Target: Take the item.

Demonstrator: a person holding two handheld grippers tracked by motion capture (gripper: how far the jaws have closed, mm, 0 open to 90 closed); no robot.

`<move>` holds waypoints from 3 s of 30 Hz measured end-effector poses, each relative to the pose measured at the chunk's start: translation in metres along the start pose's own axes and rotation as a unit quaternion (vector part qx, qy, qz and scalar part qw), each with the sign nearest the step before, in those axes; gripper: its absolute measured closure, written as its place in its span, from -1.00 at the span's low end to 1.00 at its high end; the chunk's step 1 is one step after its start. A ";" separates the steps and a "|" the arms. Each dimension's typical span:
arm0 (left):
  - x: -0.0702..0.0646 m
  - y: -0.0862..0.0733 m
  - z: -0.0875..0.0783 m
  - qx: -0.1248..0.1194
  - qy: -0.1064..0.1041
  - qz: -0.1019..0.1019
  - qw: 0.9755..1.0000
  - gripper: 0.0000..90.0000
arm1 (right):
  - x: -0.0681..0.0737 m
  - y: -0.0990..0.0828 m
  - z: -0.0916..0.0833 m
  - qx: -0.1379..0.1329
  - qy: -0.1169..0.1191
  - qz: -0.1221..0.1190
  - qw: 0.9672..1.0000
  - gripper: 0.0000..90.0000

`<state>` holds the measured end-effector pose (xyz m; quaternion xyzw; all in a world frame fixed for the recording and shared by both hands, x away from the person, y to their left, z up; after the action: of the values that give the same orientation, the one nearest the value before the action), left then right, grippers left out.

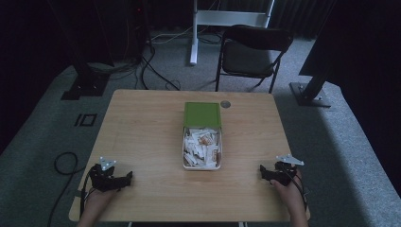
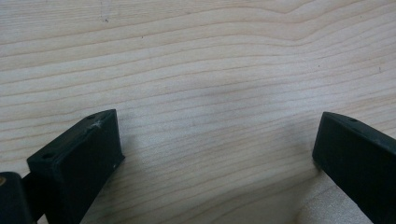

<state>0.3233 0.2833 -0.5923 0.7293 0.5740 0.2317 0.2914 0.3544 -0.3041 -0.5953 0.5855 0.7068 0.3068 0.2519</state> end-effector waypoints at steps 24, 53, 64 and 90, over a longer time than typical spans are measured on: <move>0.000 0.000 0.000 0.000 0.000 0.000 1.000 -0.95 | 0.001 0.000 0.000 0.000 0.006 -0.005 1.000 -0.72; 0.000 0.000 0.000 0.000 0.000 0.000 1.000 -0.95 | -0.001 0.038 -0.021 -0.050 0.024 0.002 0.998 -0.68; 0.000 0.000 0.000 0.000 0.000 0.000 1.000 -0.95 | 0.008 0.067 -0.032 -0.077 0.042 -0.005 0.996 -0.68; 0.000 0.000 0.000 0.000 0.000 0.000 1.000 -0.95 | 0.058 0.117 -0.043 -0.102 0.099 -0.056 0.988 -0.67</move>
<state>0.3233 0.2833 -0.5922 0.7294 0.5739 0.2315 0.2916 0.3912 -0.2381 -0.4802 0.4826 0.7250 0.4195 0.2560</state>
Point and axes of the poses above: each handheld gripper's, and its own axes: z roughly forward along the jaws, y roughly out of its top, x roughly to its left, the point moved 6 cm from there along z, roughly forward along the jaws, and after that the axes turned 1 degree about -y, right-handed, at the moved point
